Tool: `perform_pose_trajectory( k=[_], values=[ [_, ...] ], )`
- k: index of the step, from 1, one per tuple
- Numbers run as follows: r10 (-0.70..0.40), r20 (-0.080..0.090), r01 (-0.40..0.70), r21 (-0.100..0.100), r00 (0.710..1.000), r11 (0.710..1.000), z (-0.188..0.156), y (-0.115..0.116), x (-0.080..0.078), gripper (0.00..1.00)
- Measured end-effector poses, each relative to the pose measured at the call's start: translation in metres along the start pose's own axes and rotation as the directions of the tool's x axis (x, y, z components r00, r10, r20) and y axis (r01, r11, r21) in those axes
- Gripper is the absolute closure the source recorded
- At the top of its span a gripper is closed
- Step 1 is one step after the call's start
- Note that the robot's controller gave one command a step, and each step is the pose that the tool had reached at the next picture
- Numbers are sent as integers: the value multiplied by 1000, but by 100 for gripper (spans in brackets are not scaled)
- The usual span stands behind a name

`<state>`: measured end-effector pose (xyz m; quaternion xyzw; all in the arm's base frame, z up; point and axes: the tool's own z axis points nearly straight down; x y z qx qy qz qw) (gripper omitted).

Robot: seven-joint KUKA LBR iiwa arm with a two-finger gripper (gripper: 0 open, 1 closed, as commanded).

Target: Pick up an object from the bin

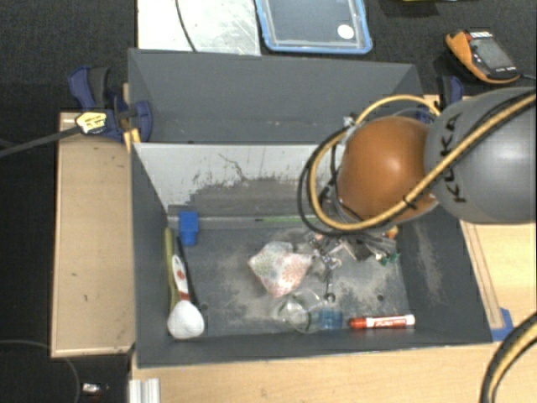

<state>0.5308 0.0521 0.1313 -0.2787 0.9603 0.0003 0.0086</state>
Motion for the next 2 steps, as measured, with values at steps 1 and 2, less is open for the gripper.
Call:
perform_pose_trajectory(
  k=[1,2],
  values=[
    [5,4,-5,1,1000,1000,-18,0,-1,100],
    [9,1,-9,0,1000,1000,-29,0,-1,100]
  ],
)
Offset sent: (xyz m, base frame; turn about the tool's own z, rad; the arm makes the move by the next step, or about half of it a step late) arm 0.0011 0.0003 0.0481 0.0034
